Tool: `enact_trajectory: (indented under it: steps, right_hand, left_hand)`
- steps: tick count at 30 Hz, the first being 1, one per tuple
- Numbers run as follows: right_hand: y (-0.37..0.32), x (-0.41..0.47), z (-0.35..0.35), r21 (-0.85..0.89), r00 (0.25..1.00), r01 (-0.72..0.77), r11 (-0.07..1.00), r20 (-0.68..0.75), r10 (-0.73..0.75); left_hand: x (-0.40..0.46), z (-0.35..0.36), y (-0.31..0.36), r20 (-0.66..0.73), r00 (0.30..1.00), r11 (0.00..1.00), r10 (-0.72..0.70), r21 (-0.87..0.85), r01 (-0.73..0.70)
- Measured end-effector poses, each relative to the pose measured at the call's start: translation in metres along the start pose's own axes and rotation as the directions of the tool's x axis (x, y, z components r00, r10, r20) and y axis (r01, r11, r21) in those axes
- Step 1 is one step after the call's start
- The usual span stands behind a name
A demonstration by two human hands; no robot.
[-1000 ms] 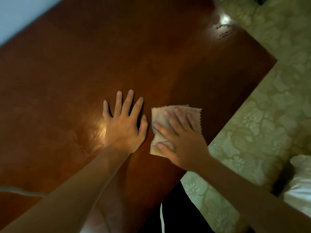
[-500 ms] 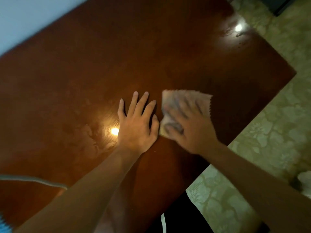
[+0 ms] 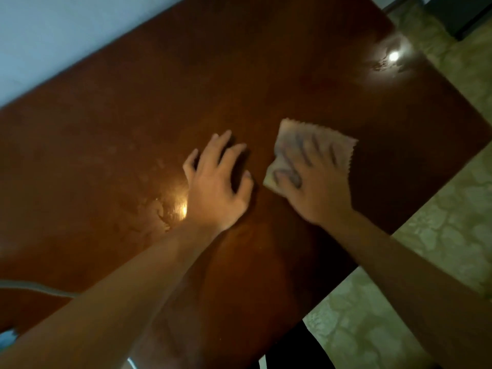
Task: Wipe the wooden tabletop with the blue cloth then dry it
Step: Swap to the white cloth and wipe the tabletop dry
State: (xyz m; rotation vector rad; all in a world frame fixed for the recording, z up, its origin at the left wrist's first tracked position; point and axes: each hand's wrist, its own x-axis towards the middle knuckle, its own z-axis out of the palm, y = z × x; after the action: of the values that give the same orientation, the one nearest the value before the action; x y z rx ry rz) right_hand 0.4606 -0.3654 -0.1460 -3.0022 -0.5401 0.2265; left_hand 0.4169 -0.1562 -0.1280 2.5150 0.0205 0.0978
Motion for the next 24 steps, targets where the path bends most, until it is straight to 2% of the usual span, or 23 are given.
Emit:
enact_trajectory:
  steps: [2, 4, 5, 8, 11, 14, 17, 21, 24]
  right_hand:
    - [0.014, 0.029, -0.011, 0.019, 0.989, -0.147, 0.989, 0.006, 0.147]
    - [0.0, 0.036, -0.01, 0.039, 0.977, -0.211, 0.977, -0.023, 0.212]
    - [-0.014, 0.032, -0.007, 0.042, 0.98, -0.193, 0.98, -0.034, 0.194]
    - [-0.05, 0.004, 0.006, 0.015, 0.999, -0.006, 1.0, -0.035, 0.006]
    - [-0.029, 0.014, -0.001, 0.03, 0.996, 0.087, 0.996, 0.011, -0.088]
    - [0.008, 0.048, -0.014, 0.022, 0.997, -0.072, 0.997, 0.029, 0.071]
    - [-0.001, 0.057, -0.015, 0.006, 0.985, -0.175, 0.984, 0.001, 0.175]
    - [-0.052, 0.023, 0.0, 0.011, 0.999, 0.042, 0.999, 0.005, -0.042]
    - [-0.036, 0.035, -0.004, 0.043, 0.995, 0.098, 0.994, 0.023, -0.099]
  left_hand:
    - [0.02, -0.011, -0.018, 0.003, 1.0, 0.996, -0.027, 0.087, 0.026]
    - [0.039, -0.021, -0.041, 0.054, 0.998, 0.981, -0.042, 0.19, 0.031]
    - [0.046, -0.024, -0.052, 0.072, 0.996, 0.971, -0.052, 0.237, 0.033]
    - [0.049, -0.022, -0.067, 0.093, 0.995, 0.937, -0.037, 0.35, 0.002]
    - [0.049, -0.018, -0.068, 0.085, 0.996, 0.922, -0.026, 0.387, -0.009]
    - [0.049, -0.019, -0.068, 0.084, 0.996, 0.924, -0.035, 0.383, 0.0]
    - [0.049, -0.018, -0.067, 0.084, 0.996, 0.925, -0.029, 0.379, -0.005]
    - [0.049, -0.018, -0.067, 0.085, 0.996, 0.925, -0.028, 0.38, -0.006]
    - [0.049, -0.017, -0.067, 0.072, 0.997, 0.929, -0.024, 0.37, -0.004]
